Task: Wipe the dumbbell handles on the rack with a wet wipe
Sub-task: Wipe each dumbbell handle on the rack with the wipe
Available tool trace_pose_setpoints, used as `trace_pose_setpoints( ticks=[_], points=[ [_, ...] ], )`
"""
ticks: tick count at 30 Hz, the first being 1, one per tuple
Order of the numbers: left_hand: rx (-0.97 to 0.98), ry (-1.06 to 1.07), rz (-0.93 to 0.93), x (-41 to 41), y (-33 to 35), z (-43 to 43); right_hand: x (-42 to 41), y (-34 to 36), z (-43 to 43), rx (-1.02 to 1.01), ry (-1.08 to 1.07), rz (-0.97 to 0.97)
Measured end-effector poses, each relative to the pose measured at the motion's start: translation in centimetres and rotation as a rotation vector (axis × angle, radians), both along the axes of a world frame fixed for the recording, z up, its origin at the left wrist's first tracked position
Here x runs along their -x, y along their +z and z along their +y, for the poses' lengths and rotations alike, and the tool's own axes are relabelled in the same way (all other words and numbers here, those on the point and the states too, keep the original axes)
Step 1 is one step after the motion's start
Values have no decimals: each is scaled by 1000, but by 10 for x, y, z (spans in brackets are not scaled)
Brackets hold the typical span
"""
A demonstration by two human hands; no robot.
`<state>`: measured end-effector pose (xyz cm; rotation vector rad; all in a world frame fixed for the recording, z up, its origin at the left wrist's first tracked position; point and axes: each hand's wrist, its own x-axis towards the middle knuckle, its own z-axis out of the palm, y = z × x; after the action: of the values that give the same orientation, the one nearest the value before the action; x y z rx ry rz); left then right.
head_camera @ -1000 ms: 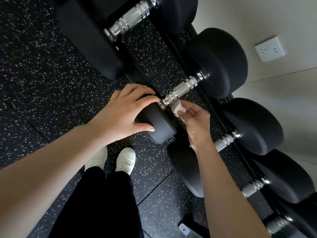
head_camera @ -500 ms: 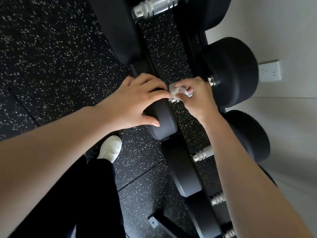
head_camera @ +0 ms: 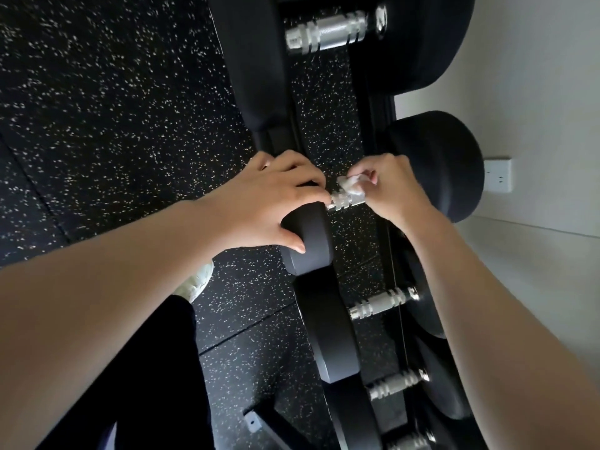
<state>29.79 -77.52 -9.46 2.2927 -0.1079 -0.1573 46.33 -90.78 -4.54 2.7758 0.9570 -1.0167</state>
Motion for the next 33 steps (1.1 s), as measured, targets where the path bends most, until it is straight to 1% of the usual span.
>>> trace_pose_setpoints(
  ticks=[4, 8, 10, 13, 17, 22, 24, 26, 27, 29, 31, 33],
  points=[
    [27, 0, 19, 0, 0, 0, -22, 6, -2, 115, 100, -115],
    [23, 1, 21, 0, 1, 0, -28, 3, -3, 271, 335, -235],
    [26, 0, 18, 2, 0, 0, -25, 2, -3, 317, 397, -290],
    [32, 3, 5, 2, 0, -1, -22, 4, -2, 305, 359, -334],
    [31, 12, 5, 2, 0, -1, -20, 10, -5, 191, 230, -218],
    [34, 18, 3, 2, -1, -2, -22, 14, -3, 177, 174, -152],
    [33, 24, 2, 2, -1, -3, -23, 10, -2, 232, 209, -197],
    [32, 24, 9, 3, -1, -3, -17, 7, -3, 285, 257, -305],
    [31, 23, 12, 3, -1, -3, -14, 6, -4, 282, 270, -346],
    [26, 20, 17, 3, 0, -3, -11, 4, -9, 227, 240, -366],
    [20, 16, 19, 3, 1, -3, -11, 0, -11, 149, 159, -331],
    [15, 14, 31, 2, 2, -3, -6, -6, -9, 101, 114, -237]
  ],
)
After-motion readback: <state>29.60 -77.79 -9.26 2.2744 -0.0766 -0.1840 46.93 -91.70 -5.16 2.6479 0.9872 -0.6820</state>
